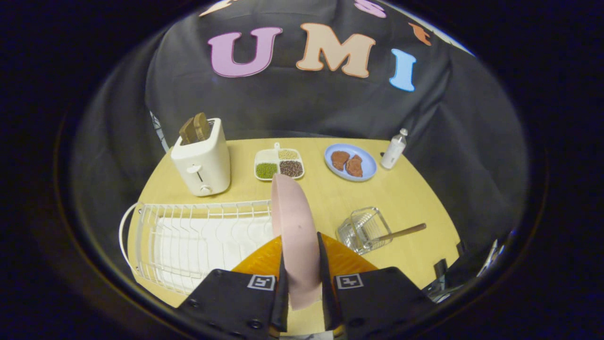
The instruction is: Take the plate from the dish rack, then take the spoon from the basket and place it into the plate.
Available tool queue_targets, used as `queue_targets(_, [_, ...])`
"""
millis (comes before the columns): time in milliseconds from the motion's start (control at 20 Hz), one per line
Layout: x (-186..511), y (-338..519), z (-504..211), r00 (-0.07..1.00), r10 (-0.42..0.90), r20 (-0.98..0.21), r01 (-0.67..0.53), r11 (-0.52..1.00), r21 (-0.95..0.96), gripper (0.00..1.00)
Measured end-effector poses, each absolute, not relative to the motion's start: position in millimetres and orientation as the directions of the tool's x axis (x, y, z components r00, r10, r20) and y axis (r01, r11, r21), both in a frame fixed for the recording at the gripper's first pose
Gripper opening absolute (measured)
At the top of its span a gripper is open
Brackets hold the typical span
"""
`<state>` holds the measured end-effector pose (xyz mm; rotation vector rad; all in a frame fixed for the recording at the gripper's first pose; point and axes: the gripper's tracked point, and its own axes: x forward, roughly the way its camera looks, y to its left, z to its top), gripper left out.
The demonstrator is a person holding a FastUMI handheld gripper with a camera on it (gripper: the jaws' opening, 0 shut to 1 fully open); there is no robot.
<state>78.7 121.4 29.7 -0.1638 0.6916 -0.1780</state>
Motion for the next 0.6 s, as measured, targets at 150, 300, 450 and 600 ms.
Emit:
queue_targets(150, [79.3,122.3,47.7,0.776,-0.214,-0.593,0.098,0.97,-0.222,0.26])
queue_targets(300, [74.8,119.4,68.6,0.806,-0.187,-0.561,0.132,0.982,-0.138,0.24])
queue_targets(450, [58.3,99.9,83.0,0.815,-0.205,-0.542,0.182,0.979,-0.097,0.23])
queue_targets(600, [36.8,67.1,96.5,0.814,-0.258,-0.52,0.268,0.962,-0.057,0.23])
